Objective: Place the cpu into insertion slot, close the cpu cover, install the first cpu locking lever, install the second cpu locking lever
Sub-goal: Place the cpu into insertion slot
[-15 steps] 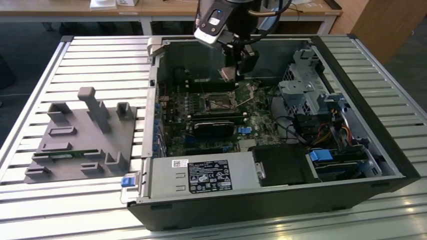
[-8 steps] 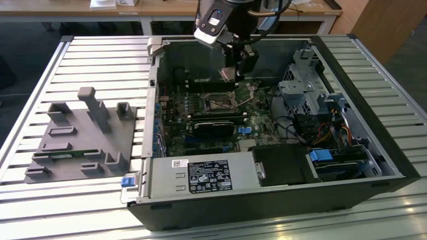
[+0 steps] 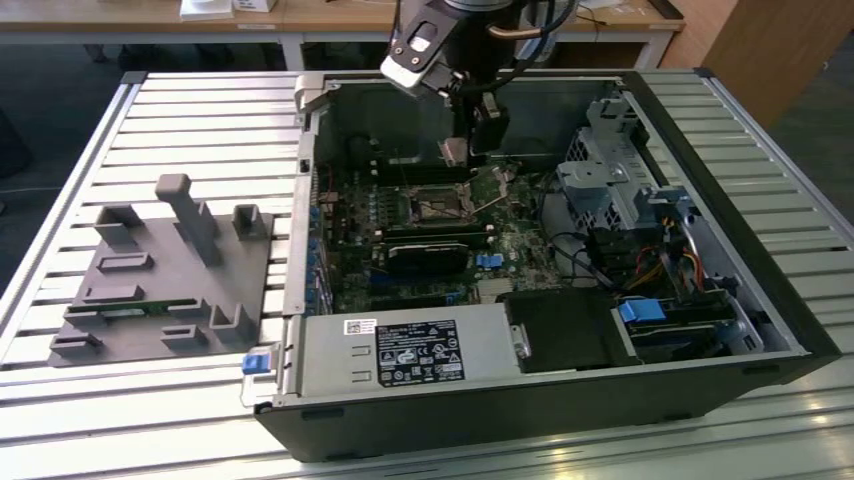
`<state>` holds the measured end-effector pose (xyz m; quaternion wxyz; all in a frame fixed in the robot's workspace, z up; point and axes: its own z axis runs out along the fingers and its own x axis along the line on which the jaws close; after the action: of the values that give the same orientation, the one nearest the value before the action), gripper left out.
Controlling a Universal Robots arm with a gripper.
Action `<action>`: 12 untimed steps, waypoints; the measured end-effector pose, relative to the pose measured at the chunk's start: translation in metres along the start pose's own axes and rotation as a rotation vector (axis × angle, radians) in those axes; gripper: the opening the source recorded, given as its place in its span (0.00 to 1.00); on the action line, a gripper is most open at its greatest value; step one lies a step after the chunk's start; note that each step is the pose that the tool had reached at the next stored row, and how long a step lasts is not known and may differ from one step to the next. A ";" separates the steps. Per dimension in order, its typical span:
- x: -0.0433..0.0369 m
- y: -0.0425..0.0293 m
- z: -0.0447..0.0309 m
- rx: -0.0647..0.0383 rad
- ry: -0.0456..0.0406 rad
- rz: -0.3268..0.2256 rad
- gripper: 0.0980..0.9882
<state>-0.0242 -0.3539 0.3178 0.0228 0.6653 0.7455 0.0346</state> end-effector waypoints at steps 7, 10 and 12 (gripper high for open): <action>0.0000 -0.0004 0.0044 -0.001 -0.0041 0.048 0.49; 0.0000 -0.0005 0.0060 -0.001 -0.0042 0.050 0.49; 0.0000 -0.0006 0.0064 0.000 -0.0044 0.050 0.49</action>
<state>-0.0243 -0.3539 0.3114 0.0237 0.6838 0.7285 0.0338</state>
